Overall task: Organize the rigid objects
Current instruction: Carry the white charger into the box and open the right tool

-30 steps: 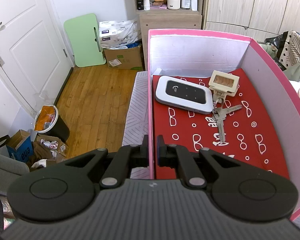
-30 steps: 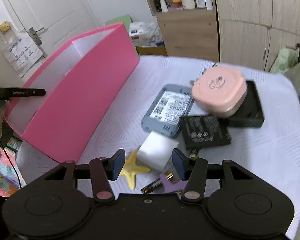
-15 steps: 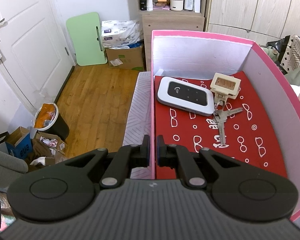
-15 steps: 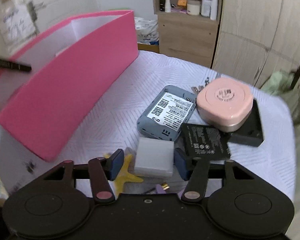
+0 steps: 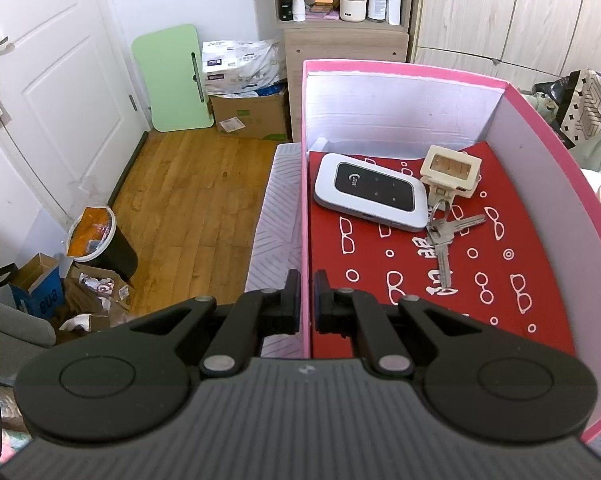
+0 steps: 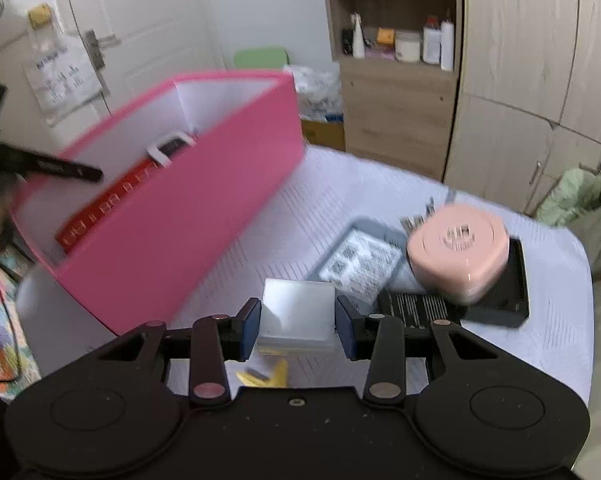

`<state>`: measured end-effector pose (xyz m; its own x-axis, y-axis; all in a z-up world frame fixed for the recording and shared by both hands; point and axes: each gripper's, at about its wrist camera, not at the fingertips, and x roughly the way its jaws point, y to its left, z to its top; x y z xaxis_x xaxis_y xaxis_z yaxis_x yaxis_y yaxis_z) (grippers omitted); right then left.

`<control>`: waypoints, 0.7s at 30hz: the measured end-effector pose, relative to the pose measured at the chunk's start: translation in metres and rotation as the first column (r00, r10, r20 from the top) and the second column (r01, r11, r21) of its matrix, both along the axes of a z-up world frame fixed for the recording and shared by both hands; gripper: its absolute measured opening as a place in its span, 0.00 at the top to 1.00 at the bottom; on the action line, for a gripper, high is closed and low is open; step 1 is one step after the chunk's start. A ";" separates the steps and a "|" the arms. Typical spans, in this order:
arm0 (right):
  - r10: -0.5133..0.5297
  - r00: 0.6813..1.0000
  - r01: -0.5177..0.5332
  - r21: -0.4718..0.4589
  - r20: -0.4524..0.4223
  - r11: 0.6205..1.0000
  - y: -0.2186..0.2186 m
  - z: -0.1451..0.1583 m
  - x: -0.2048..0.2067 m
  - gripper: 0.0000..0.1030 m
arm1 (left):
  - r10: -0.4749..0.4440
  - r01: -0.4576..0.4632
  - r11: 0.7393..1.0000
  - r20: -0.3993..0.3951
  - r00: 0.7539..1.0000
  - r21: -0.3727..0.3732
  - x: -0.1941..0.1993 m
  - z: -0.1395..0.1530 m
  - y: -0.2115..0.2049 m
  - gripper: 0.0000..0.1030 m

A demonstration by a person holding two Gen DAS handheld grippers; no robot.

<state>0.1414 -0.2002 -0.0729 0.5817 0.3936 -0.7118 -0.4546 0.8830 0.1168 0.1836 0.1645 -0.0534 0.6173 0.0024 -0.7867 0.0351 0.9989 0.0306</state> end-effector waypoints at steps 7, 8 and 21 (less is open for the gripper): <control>0.122 0.984 -0.127 0.029 0.131 0.991 0.020 0.050 0.004 0.56 | 0.004 -0.004 1.000 0.004 1.000 -0.011 0.000 -0.001 0.001 0.95; 0.151 0.978 -0.157 0.031 0.145 0.987 0.027 0.057 0.006 0.56 | 0.005 -0.005 1.000 0.003 1.000 -0.014 0.000 -0.001 0.001 0.95; 0.461 0.864 -0.449 0.104 -0.205 0.888 0.190 0.059 0.112 0.56 | 0.005 -0.004 1.000 0.025 1.000 -0.025 -0.003 -0.001 0.002 0.95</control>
